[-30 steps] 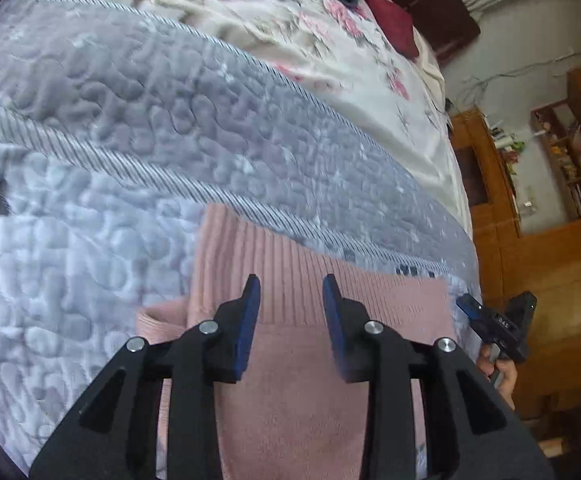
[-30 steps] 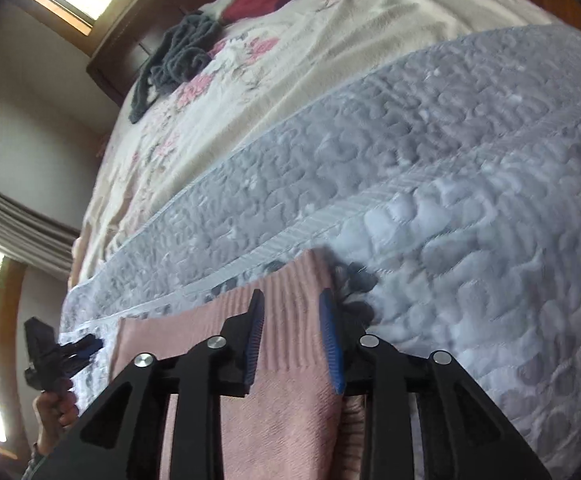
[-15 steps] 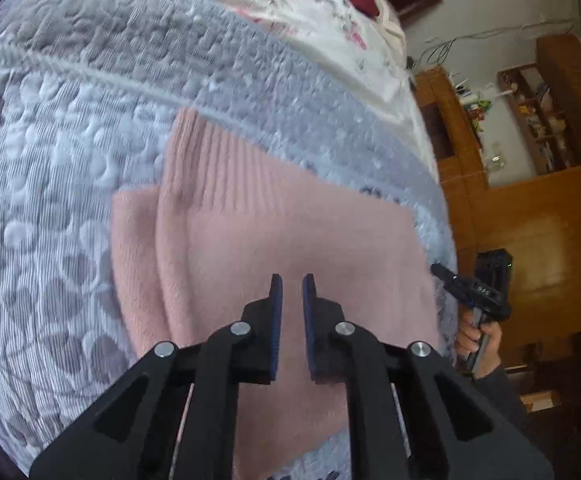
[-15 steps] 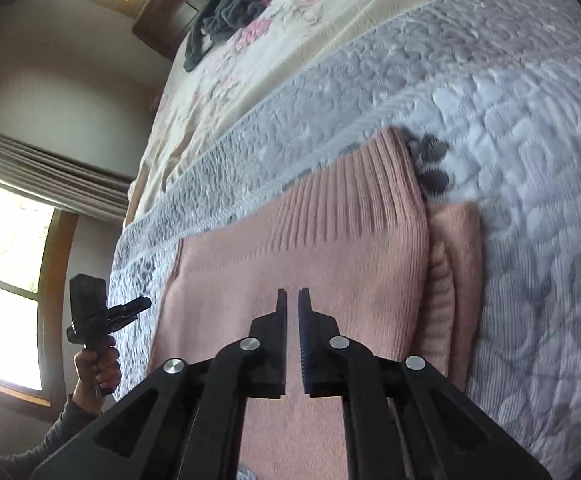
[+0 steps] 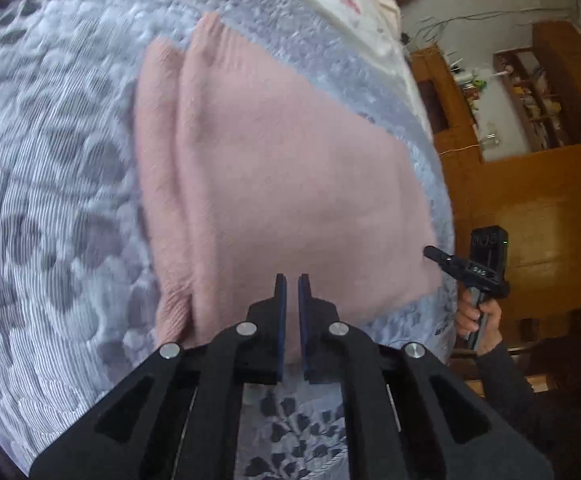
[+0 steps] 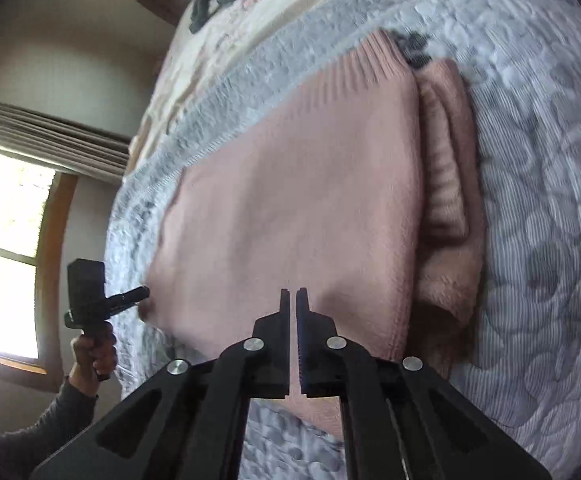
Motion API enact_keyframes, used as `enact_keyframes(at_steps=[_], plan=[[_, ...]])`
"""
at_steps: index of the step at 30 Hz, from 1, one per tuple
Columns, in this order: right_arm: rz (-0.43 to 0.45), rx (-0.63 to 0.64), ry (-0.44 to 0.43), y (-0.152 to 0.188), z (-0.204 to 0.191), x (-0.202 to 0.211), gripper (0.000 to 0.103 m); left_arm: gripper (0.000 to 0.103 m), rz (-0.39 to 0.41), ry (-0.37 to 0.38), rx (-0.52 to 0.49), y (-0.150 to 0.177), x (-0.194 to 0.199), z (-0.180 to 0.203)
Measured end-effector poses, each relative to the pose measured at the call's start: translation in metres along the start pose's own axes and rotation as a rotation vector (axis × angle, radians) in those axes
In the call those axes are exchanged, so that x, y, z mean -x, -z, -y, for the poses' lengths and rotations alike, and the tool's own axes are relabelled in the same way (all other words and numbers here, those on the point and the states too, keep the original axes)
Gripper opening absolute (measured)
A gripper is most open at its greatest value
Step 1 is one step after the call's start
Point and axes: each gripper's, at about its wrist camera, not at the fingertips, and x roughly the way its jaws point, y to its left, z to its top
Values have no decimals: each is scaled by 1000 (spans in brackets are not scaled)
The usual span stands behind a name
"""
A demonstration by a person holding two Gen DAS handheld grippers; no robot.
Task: Fold small clothes
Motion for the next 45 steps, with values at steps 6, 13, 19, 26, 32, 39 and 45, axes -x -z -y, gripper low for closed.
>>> enact_keyframes(at_steps=[6, 13, 19, 26, 32, 39, 45], plan=[[51, -29, 27, 20, 1, 18, 4, 3, 30, 24, 12, 15, 7, 3], [-39, 65, -135, 52, -83, -47, 4, 5, -41, 96, -118, 24, -47, 61], [-92, 60, -81, 58, -79, -94, 0, 0, -102, 38, -93, 26, -83, 41], [43, -106, -60, 59, 14, -6, 0, 1, -71, 69, -36, 29, -49, 3], [147, -173, 79, 64, 53, 57, 6, 15, 18, 116, 57, 30, 24, -39], [133, 383, 496, 96, -107, 36, 70, 57, 79, 79, 129, -25, 84, -75], [115, 858, 659, 166, -225, -76, 82, 64, 43, 123, 185, -79, 63, -81]])
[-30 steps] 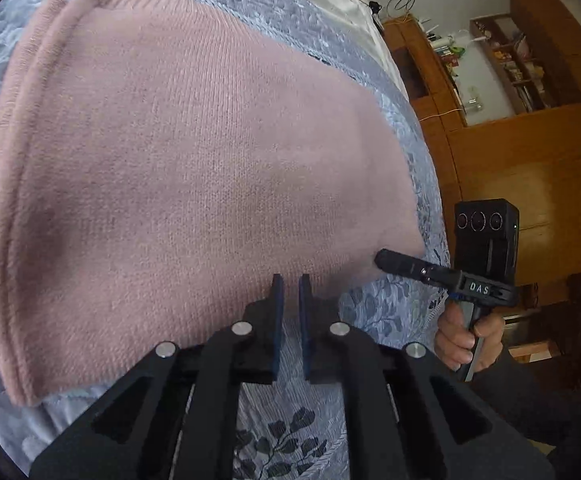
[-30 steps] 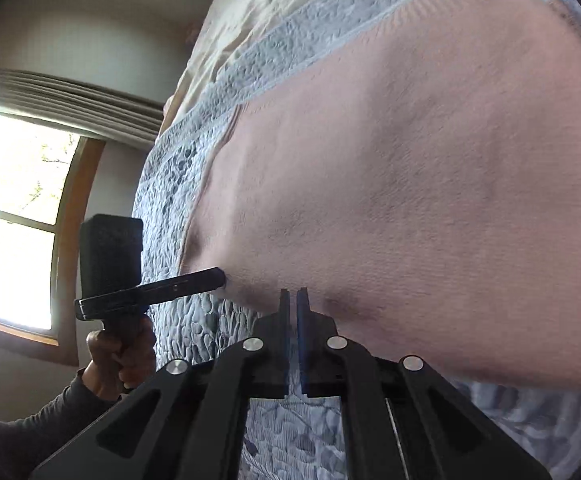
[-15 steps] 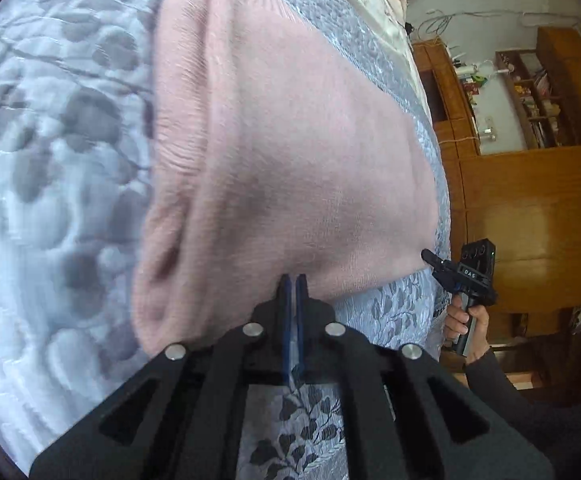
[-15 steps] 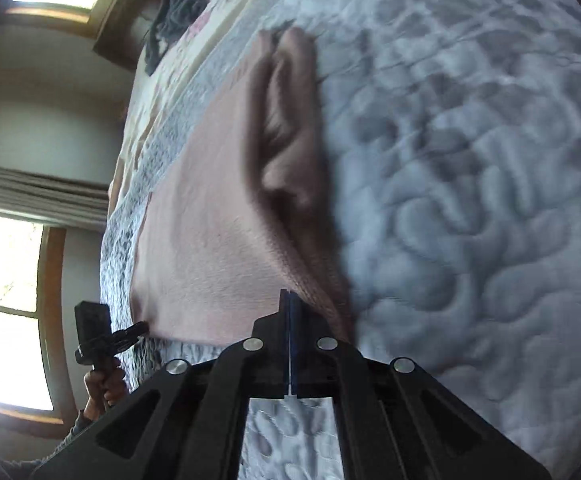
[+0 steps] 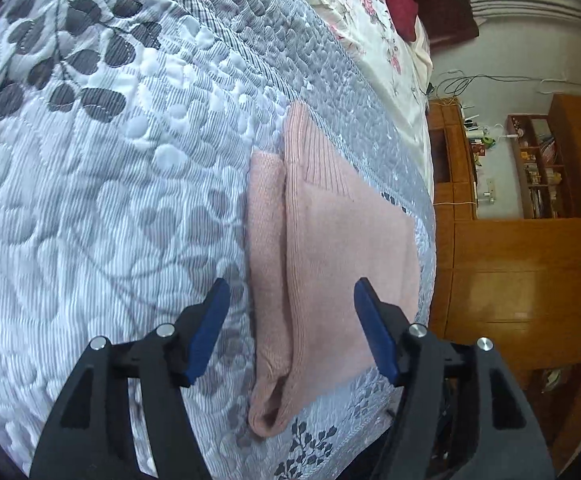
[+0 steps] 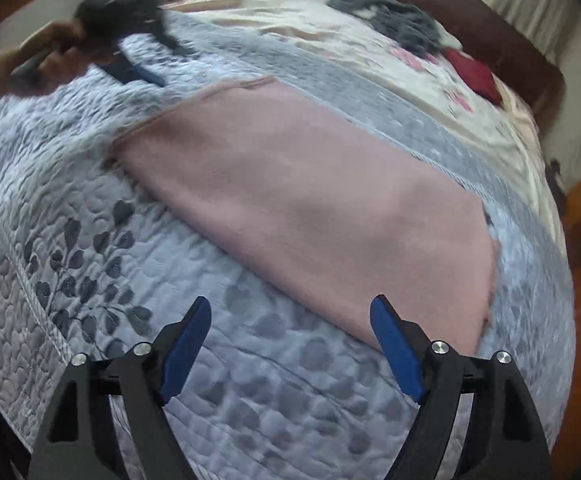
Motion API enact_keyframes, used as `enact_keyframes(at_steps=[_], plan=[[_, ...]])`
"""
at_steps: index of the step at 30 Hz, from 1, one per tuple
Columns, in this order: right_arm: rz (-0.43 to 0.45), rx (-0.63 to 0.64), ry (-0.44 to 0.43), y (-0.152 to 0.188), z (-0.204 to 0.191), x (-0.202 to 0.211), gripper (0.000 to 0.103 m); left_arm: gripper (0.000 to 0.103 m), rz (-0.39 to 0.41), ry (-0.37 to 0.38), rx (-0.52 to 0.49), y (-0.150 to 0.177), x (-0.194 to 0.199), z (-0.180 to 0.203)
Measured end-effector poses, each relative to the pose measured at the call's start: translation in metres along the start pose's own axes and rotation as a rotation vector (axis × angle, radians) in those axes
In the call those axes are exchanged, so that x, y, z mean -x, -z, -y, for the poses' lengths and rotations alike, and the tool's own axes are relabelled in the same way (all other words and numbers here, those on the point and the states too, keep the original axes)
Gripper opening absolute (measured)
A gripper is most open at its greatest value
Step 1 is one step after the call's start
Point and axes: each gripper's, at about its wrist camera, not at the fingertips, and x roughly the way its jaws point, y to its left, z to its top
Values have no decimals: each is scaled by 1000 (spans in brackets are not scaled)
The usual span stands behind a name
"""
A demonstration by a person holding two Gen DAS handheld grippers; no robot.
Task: Fold small clothes
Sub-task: 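Grasp the end of the folded sweater with both grippers, then lift the sweater end with both grippers and fold it over the rest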
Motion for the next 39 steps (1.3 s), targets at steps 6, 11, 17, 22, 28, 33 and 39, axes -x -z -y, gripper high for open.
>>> enact_keyframes(at_steps=[6, 11, 17, 22, 28, 33, 39], plan=[[64, 234, 90, -38, -105, -40, 81, 64, -57, 7, 34, -31, -37, -4], [50, 345, 190, -61, -138, -78, 80, 62, -104, 32, 18, -47, -65, -3], [77, 392, 256, -74, -151, -95, 79, 60, -123, 45, 10, -63, -83, 3], [115, 400, 293, -97, -169, -101, 75, 56, -144, 36, 19, -73, -93, 7], [127, 368, 299, -120, -184, -107, 66, 51, -170, -10, 12, -83, -100, 13], [91, 303, 232, -125, -182, -110, 31, 22, -176, -59, 23, -85, -101, 8], [113, 189, 184, -129, -164, -87, 16, 17, -158, -97, -5, -85, -91, 29]])
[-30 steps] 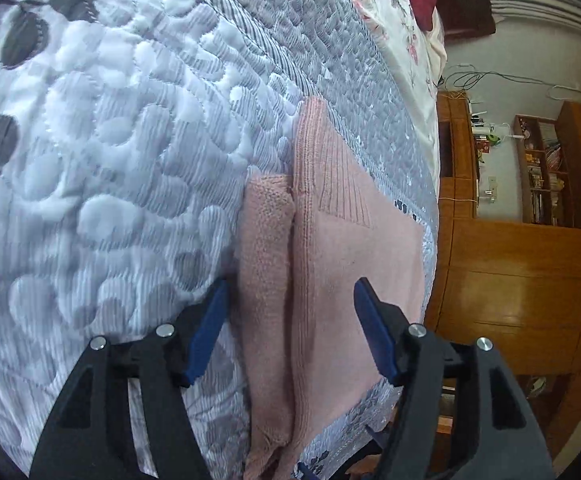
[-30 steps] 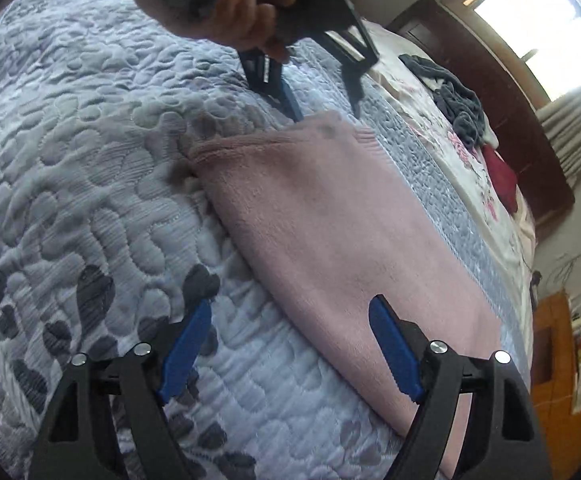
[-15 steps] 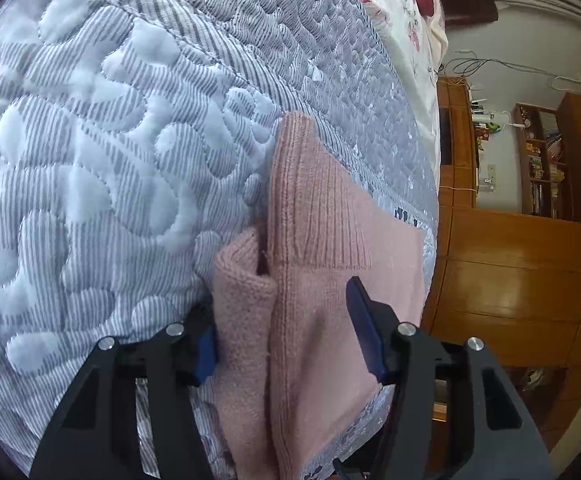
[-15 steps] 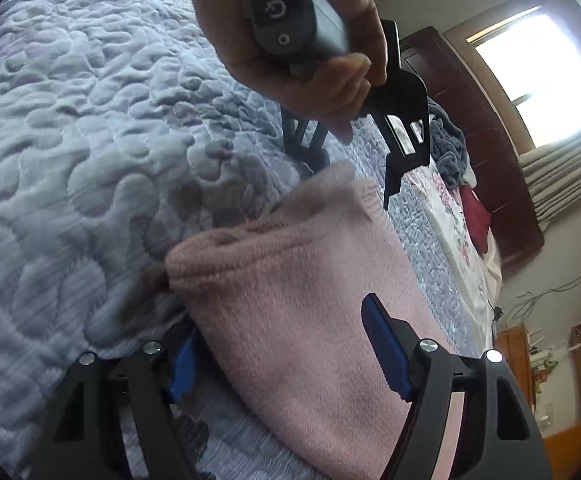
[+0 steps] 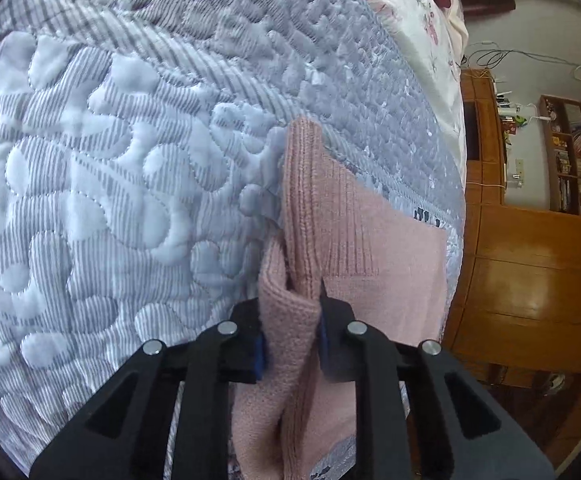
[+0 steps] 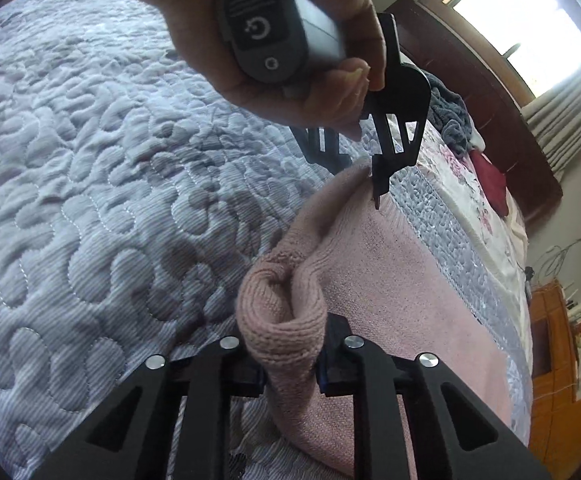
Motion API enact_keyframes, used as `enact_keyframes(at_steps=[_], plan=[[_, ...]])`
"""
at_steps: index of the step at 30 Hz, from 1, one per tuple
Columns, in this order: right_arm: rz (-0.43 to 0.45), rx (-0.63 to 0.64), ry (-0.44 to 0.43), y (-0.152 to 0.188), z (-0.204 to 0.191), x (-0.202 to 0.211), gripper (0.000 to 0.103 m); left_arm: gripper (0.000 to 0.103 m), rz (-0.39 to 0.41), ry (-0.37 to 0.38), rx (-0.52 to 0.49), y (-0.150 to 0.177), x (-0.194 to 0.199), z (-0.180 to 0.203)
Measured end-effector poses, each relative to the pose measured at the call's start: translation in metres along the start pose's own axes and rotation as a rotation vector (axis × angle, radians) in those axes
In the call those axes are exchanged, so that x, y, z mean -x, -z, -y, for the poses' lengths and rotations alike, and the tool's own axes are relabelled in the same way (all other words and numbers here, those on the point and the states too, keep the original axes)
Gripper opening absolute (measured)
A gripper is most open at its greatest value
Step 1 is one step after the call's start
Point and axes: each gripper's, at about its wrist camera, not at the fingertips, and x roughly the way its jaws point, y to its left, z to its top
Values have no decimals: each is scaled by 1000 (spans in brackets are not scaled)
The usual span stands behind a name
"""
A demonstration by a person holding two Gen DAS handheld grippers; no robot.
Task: Fold small clothes
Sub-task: 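Lift the sweater end with both grippers and fold it over the rest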
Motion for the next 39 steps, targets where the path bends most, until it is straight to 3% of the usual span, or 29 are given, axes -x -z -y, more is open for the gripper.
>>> enact_keyframes(at_steps=[17, 29, 39], plan=[[33, -222, -60, -15, 73, 36, 13, 17, -5, -64, -86, 1, 18, 75], [62, -320, -68, -9, 105, 53, 13, 17, -8, -114, -125, 0, 17, 116], [99, -427, -57, 4, 148, 80, 12, 17, 1, -161, -176, 9, 14, 177]])
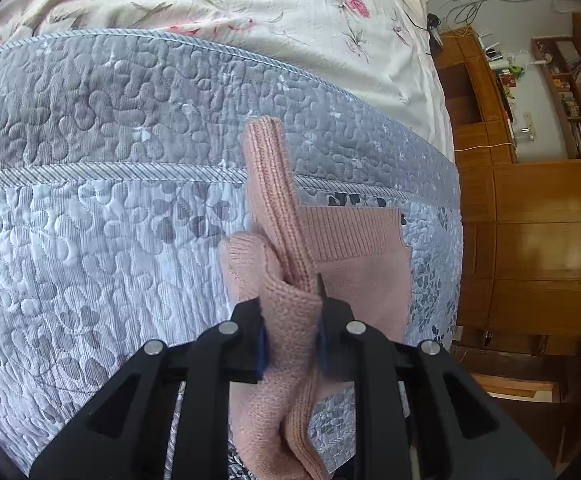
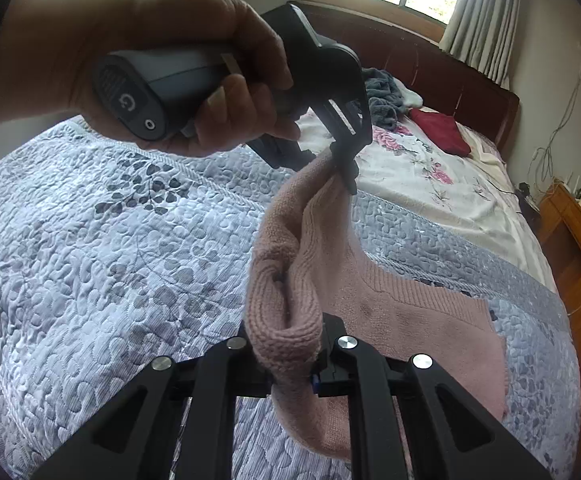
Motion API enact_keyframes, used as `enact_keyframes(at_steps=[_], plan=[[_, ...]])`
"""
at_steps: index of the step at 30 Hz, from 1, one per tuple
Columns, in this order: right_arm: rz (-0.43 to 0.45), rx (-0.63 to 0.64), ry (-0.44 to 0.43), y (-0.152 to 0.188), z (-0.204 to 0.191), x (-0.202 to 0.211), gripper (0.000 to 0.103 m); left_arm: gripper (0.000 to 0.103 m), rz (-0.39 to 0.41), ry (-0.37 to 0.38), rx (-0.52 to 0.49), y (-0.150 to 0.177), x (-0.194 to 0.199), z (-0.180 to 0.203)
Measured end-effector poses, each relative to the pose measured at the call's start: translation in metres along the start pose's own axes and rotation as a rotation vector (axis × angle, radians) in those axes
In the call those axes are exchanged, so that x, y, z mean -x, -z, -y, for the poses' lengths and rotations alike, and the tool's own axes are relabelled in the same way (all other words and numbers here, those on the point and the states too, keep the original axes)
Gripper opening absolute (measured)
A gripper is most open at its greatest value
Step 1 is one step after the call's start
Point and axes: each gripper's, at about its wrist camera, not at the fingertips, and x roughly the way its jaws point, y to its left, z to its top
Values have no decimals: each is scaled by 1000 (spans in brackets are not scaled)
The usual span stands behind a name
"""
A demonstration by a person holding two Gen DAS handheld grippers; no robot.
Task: Fold small clothes
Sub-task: 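Lift the sweater end with both grippers and fold it over the rest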
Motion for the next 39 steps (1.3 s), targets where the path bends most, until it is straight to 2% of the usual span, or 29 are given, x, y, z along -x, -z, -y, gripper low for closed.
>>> enact_keyframes(at_steps=[20, 39], plan=[[53, -210, 10, 16, 102, 53, 12, 17, 10, -144, -88, 8, -20, 137], [41, -355, 16, 52, 167, 62, 12, 17, -19, -207, -119, 12, -74, 202]])
